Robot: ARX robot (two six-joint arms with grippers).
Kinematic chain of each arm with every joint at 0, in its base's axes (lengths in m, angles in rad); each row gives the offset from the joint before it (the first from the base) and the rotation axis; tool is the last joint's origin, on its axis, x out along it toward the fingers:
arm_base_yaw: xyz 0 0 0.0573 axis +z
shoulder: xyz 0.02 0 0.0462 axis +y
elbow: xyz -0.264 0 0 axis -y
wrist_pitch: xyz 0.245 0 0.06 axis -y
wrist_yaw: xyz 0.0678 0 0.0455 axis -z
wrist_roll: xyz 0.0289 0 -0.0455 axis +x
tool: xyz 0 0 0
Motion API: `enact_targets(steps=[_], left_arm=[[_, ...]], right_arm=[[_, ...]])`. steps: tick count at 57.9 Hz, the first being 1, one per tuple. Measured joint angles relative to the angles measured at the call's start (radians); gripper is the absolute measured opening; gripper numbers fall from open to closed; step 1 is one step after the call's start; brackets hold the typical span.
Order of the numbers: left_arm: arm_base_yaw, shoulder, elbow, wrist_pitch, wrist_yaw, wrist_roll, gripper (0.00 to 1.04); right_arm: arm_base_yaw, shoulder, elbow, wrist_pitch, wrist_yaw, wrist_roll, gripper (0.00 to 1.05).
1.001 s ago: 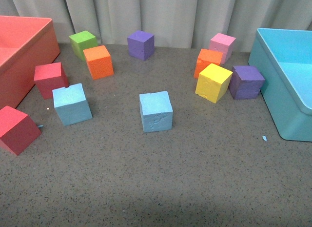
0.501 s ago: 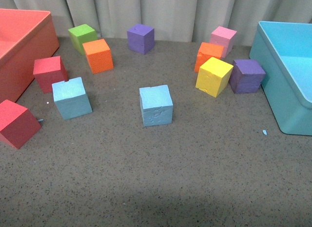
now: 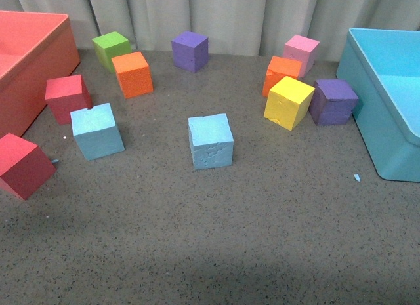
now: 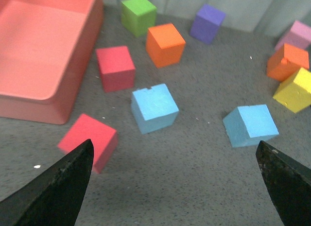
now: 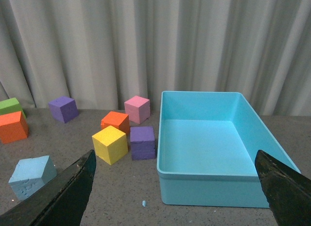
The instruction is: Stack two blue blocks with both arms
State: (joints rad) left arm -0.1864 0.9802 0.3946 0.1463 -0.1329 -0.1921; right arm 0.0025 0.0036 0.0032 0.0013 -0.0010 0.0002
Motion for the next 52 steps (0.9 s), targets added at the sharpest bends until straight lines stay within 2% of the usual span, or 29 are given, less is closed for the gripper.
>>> enact_targets(steps=[9, 20, 31, 52], left_arm=[[-0.024, 0.383, 0.220, -0.035, 0.020, -0.088, 0.98], [-0.032, 0.674, 0.439, -0.128, 0.021, -0.124, 0.98], [-0.010, 0.873, 0.601, -0.243, -0.003, -0.155, 0.98], [0.048, 1.041, 0.774, -0.380, 0.008, -0.260, 0.98]], right_arm=[[0.000, 0.000, 0.000, 0.000, 0.000, 0.000, 0.95], [0.000, 0.000, 0.000, 0.000, 0.000, 0.000, 0.95], [0.000, 0.000, 0.000, 0.000, 0.000, 0.000, 0.95], [0.000, 0.000, 0.000, 0.000, 0.000, 0.000, 0.95]])
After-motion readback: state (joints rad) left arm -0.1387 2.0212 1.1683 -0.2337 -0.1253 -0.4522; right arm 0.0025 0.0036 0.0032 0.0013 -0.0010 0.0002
